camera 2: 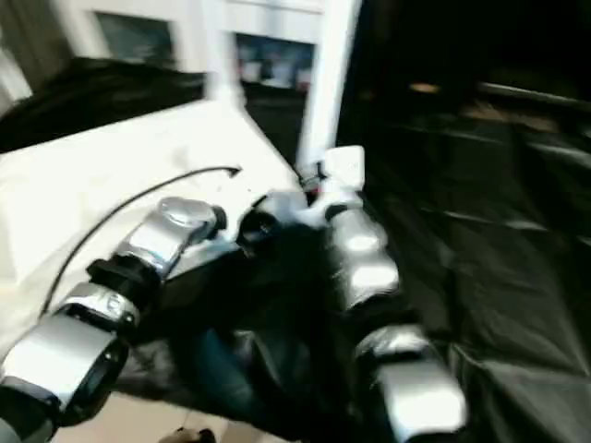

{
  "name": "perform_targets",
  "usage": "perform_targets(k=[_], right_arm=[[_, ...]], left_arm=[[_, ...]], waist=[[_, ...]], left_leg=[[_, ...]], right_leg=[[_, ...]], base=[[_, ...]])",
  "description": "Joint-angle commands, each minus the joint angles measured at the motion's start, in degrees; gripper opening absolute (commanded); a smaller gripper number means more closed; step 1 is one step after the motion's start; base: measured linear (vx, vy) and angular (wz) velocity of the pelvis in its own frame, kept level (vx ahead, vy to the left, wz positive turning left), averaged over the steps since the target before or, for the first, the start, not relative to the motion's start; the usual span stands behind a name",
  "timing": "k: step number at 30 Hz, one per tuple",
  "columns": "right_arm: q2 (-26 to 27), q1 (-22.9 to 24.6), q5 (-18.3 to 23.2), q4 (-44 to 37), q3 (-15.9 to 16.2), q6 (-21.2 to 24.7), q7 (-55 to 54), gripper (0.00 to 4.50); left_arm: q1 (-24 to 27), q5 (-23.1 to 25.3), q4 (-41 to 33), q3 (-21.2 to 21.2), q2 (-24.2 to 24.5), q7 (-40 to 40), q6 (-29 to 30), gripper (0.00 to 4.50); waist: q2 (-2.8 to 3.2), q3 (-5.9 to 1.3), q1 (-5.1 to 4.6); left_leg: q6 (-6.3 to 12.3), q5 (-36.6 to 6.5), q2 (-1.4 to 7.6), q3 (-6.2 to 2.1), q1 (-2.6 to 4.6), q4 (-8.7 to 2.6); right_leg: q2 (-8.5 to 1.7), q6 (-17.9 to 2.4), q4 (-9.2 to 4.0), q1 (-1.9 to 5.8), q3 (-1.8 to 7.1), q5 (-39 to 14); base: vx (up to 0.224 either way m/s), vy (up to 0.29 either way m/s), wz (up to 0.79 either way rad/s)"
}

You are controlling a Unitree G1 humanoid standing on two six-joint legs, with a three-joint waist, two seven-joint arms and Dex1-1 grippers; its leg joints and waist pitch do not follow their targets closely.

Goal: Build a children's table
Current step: Insert table leg to table base

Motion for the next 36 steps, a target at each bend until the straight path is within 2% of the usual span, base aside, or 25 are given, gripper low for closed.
perform_targets(k=[1, 2, 3, 4, 5, 7, 8, 9, 10, 11, 12, 14, 16, 18, 19, 21, 24, 25, 26, 28, 29, 30, 31, 33, 36], right_arm=[[-0.25, 4.24, 0.67, 4.44, 0.91, 3.38, 2.77, 1.87], [-0.72, 4.77, 1.66, 3.13, 0.64, 3.19, 4.76, 1.87], [-1.74, 5.75, 3.24, 0.83, 0.18, 2.6, 8.21, 1.87], [-1.74, 5.75, 3.24, 0.83, 0.18, 2.6, 8.21, 1.87], [-2.19, 6.09, 4.28, -0.2, -0.31, 2.45, 9.99, 1.87], [-3.11, 6.32, 6.98, -2.86, -1.78, 3.12, 13.88, 1.87], [-3.26, 6.37, 7.47, -3.43, -2.03, 3.29, 14.67, 1.87], [-3.75, 6.47, 8.52, -4.8, -2.24, 4.08, 16.41, 1.87], [-3.75, 6.47, 8.52, -4.8, -2.24, 4.08, 16.41, 1.87], [-4.48, 6.59, 9.53, -6.38, -2.11, 5.15, 18.42, 1.87], [-5.54, 6.77, 10.45, -8.25, -1.64, 6.51, 20.66, 1.87], [-7.74, 7.17, 11.78, -11.67, -0.6, 8.95, 24.54, 1.87], [-8.87, 7.34, 12.42, -13.08, -0.3, 10.3, 26.44, 1.87], [-10.99, 7.59, 13.22, -15.3, 0.1, 12.29, 29.5, 1.87], [-10.99, 7.59, 13.22, -15.3, 0.1, 12.29, 29.5, 1.87], [-12.47, 7.68, 13.85, -16.82, 0.08, 13.56, 31.14, 1.87], [-14.05, 7.68, 14.85, -18.56, -0.33, 15.61, 32.22, 1.87], [-14.41, 7.62, 15.03, -18.76, -0.38, 15.99, 32.38, 1.87], [-14.66, 7.53, 15.05, -18.79, -0.37, 16.11, 32.56, 1.87], [-14.8, 7.32, 14.67, -18.75, -0.12, 16.27, 32.33, 1.87], [-14.77, 7.19, 14.4, -18.63, 0.0, 16.26, 32.1, 1.87], [-14.77, 6.91, 13.32, -17.97, 0.6, 15.91, 31.5, 1.87], [-14.67, 6.66, 12.39, -17.3, 1.16, 15.7, 30.92, 1.87], [-14.64, 6.57, 11.87, -17.08, 1.6, 15.77, 30.52, 1.87], [-13.93, 6.18, 9.64, -16.06, 3.15, 15.51, 28.45, 1.87]], left_arm=[[0.91, 0.42, -2.71, -1.41, 0.13, -2.55, -2.97, 0.0], [1.86, -0.04, -4.18, -1.82, 0.68, -4.79, -3.73, 0.0], [3.52, -0.6, -6.68, -2.42, 1.76, -7.85, -3.94, 0.0], [3.52, -0.6, -6.68, -2.42, 1.76, -7.85, -3.94, 0.0], [4.52, -0.78, -8.07, -2.89, 2.51, -9.48, -5.29, 0.0], [7.19, -1.75, -11.87, -4.06, 4.53, -13.98, -7.61, 0.0], [7.67, -1.88, -12.48, -4.29, 4.92, -14.84, -8.41, 0.0], [8.69, -2.26, -14.1, -4.56, 5.71, -16.21, -8.19, 0.0], [8.69, -2.26, -14.1, -4.56, 5.71, -16.21, -8.19, 0.0], [9.67, -2.79, -15.81, -4.7, 6.51, -17.61, -7.97, 0.0], [10.59, -3.32, -17.65, -4.63, 7.38, -18.79, -7.68, 0.0], [12.05, -5.35, -21.23, -3.99, 8.86, -22.07, -5.79, 0.45], [12.69, -6.64, -23.14, -3.37, 9.62, -23.6, -4.11, 0.6], [14.15, -8.9, -27.23, -2.76, 12.08, -27.03, -2.94, 0.68], [14.15, -8.9, -27.23, -2.76, 12.08, -27.03, -2.94, 0.93], [14.67, -11.19, -29.18, -0.99, 13.3, -28.55, -3.09, 1.04], [14.11, -13.75, -30.14, 2.5, 14.29, -29.12, -2.13, 1.22], [13.71, -14.38, -30.16, 3.44, 14.71, -29.18, -1.38, 1.36], [13.15, -14.79, -29.85, 4.23, 15.1, -29.0, -0.62, 1.46], [11.25, -15.14, -28.36, 6.27, 15.86, -26.64, 0.58, 1.53], [10.36, -15.1, -27.5, 7.11, 16.05, -25.31, 0.89, 1.58], [7.84, -14.73, -25.1, 8.95, 15.33, -20.19, 0.78, 1.8], [5.44, -14.85, -23.18, 10.79, 14.17, -15.48, 1.27, 1.8], [4.03, -15.06, -22.21, 11.98, 13.41, -12.58, 1.71, 1.94], [-0.9, -18.21, -22.4, 14.95, 7.61, -6.25, 4.36, 2.05]], waist=[[0.68, -3.02, 0.33], [0.61, -3.07, 0.26], [1.06, -3.38, 0.52], [1.06, -3.38, 0.52], [0.99, -3.56, 0.57], [0.72, -4.21, 0.57], [0.73, -4.3, 0.52], [0.51, -4.89, 0.5], [0.51, -4.89, 0.5], [0.81, -4.64, 0.57], [0.36, -4.75, 0.65], [0.4, -4.82, 0.85], [0.42, -4.78, 1.02], [0.28, -4.93, 1.37], [0.35, -4.89, 1.61], [0.34, -4.96, 1.88], [0.29, -5.07, 2.11], [-0.34, -5.24, 2.04], [-0.18, -5.25, 2.14], [-0.35, -5.32, 2.12], [-0.21, -5.32, 2.17], [-0.37, -5.33, 2.05], [-0.5, -5.42, 2.1], [-0.63, -5.58, 2.28], [-0.8, -5.96, 2.71]], left_leg=[[4.67, -8.03, 3.77, -1.73, 0.33, -3.76], [5.14, -6.18, 3.78, -1.71, 0.06, -3.69], [7.12, -2.65, 3.96, -1.59, 0.03, -3.34], [7.12, -2.65, 3.96, -1.59, 0.03, -3.34], [8.14, -1.07, 3.85, -1.33, 0.38, -2.96], [10.75, 2.74, 3.64, -1.38, -0.12, -2.39], [11.31, 3.84, 3.64, -1.41, -0.18, -2.24], [13.01, 6.96, 3.46, -1.38, -0.32, -1.74], [13.01, 6.96, 3.46, -1.38, -0.32, -1.74], [13.59, 6.84, 3.54, -1.3, -0.3, -1.69], [13.44, 5.59, 3.7, -1.4, -0.38, -1.79], [12.77, 4.1, 3.92, -1.39, -0.27, -1.83], [11.23, 2.57, 3.93, -1.2, -0.2, -1.82], [9.88, 1.47, 3.85, -0.99, -0.05, -1.72], [9.19, 1.23, 3.77, -0.99, -0.19, -1.73], [8.29, 0.96, 3.69, -0.71, 0.02, -1.62], [7.41, 0.89, 3.52, -0.67, -0.23, -1.45], [7.24, 0.35, 3.45, -0.62, -0.3, -1.38], [6.99, 0.24, 3.38, -0.7, -0.35, -1.3], [6.37, -0.55, 3.23, -0.7, -0.43, -1.25], [5.8, -1.37, 3.14, -0.74, -0.31, -1.21], [5.0, -2.12, 2.95, -0.69, -0.32, -1.14], [4.88, -2.18, 2.95, -0.73, -0.3, -1.09], [5.14, -0.68, 2.99, -0.83, -0.49, -1.0], [5.59, 1.5, 2.94, -0.81, -0.47, -0.66]], right_leg=[[-5.8, -14.13, -4.03, 1.92, 3.45, -3.69], [-5.67, -14.9, -3.54, 2.14, 3.36, -0.23], [-5.57, -16.83, -2.6, 2.4, 3.1, 8.06], [-5.57, -16.83, -2.6, 2.4, 3.1, 8.06], [-5.29, -17.6, -2.18, 2.14, 3.05, 12.89], [-5.38, -18.72, -1.22, 2.82, 3.0, 20.91], [-5.37, -18.85, -0.94, 2.83, 2.98, 22.77], [-5.16, -19.15, -0.25, 2.89, 2.86, 27.68], [-5.16, -19.15, -0.25, 2.89, 2.86, 27.68], [-5.13, -19.13, -0.32, 2.38, 2.75, 27.37], [-5.32, -19.27, -0.36, 2.75, 2.68, 24.8], [-5.31, -19.1, -0.58, 2.69, 2.65, 20.37], [-5.27, -19.13, -0.78, 2.42, 2.73, 15.05], [-5.29, -19.05, -0.98, 2.34, 2.87, 12.35], [-5.16, -18.79, -0.89, 2.45, 2.84, 11.3], [-4.93, -18.31, -0.9, 2.21, 2.85, 10.39], [-4.82, -17.66, -0.71, 2.27, 2.75, 10.2], [-4.84, -17.44, -0.78, 2.37, 2.76, 9.35], [-4.94, -17.34, -0.64, 2.38, 2.77, 8.78], [-5.0, -16.84, -0.84, 2.36, 2.79, 6.26], [-5.04, -16.48, -1.05, 2.27, 2.82, 4.61], [-4.76, -16.12, -1.18, 2.24, 2.79, 3.46], [-4.79, -16.07, -1.08, 2.33, 2.76, 3.65], [-4.87, -16.05, -0.85, 2.44, 2.75, 4.96], [-4.88, -16.92, -0.39, 2.58, 2.66, 8.6]], base=[[0.0, 0.0, 0.0], [0.0, 0.0, 0.0], [0.0, 0.0, 0.0], [0.0, 0.0, 0.0], [0.0, 0.0, 0.0], [0.0, 0.0, 0.0], [0.0, 0.0, 0.0], [0.0, 0.0, 0.0], [0.0, 0.0, 0.0], [0.0, 0.0, 0.0], [0.0, 0.0, 0.0], [0.0, 0.0, 0.0], [0.0, 0.0, 0.0], [0.0, 0.0, 0.0], [0.0, 0.0, 0.0], [0.0, 0.0, 0.0], [0.0, 0.0, 0.0], [0.0, 0.0, 0.0], [0.0, 0.0, 0.0], [0.0, 0.0, 0.0], [0.0, 0.0, 0.0], [0.0, 0.0, 0.0], [0.0, 0.0, 0.0], [0.0, 0.0, 0.0], [0.0, 0.0, 0.0]])
